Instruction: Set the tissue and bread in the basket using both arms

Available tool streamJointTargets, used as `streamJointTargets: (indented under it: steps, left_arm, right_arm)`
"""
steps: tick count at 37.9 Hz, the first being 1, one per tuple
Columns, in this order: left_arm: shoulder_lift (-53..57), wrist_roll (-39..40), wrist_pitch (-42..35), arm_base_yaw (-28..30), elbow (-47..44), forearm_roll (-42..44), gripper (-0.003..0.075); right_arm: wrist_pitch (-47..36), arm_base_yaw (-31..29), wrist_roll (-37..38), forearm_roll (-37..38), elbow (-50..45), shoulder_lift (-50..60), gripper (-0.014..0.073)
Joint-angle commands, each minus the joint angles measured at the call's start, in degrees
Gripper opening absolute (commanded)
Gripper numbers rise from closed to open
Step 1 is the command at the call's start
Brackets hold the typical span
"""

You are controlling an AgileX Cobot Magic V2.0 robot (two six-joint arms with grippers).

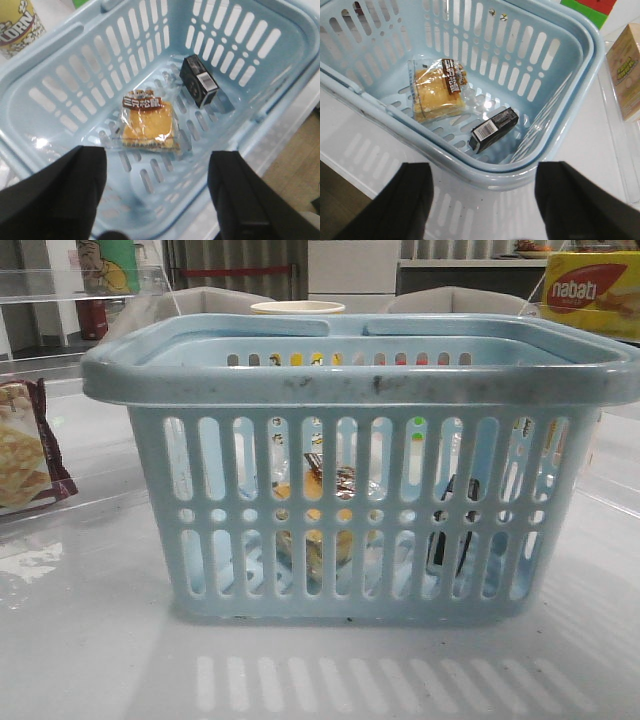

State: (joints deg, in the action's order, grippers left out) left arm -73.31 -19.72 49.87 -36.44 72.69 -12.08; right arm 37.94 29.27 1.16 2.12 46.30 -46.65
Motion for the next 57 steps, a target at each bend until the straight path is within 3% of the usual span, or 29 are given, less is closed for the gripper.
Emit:
streamJointTargets:
  steps: [1, 7, 12, 17, 38, 46, 57]
  left_arm:
    - [7.45, -0.04, -3.43, -0.44, -4.18, -1.01, 0.0494]
    - [18.49, 2.06, -3.43, -0.19, -14.79, 0.92, 0.0493]
    - [25.66, 13.31, -3.43, -0.19, -20.93, 9.74, 0.0475]
    - [30.23, 19.72, -3.22, -0.19, -24.22, 14.13, 0.0473]
    - [33.10, 19.72, -3.06, -0.19, -26.18, 14.44, 0.0473]
    - [33.10, 21.62, -3.06, -0.19, -26.18, 14.72, 0.0370]
    - [33.10, 21.62, -2.88, -0.19, -26.18, 14.72, 0.0129]
  right_arm:
    - [-3.96, -0.03, -0.11, 0.91, 1.45, 0.39, 0.0543]
    - [-4.10, -0.03, -0.11, 0.91, 1.45, 0.39, 0.0543]
    - [-3.78, -0.03, -0.11, 0.91, 1.45, 0.39, 0.0543]
    - [-2.71, -0.03, -0.11, 0.91, 1.45, 0.39, 0.0543]
    - [11.15, -0.03, 1.79, 0.66, 1.45, 8.68, 0.0531]
    - [12.63, -0.03, 2.05, 0.71, 1.34, 9.27, 0.0356]
    - [12.63, -0.03, 2.05, 0.71, 1.34, 9.27, 0.0041]
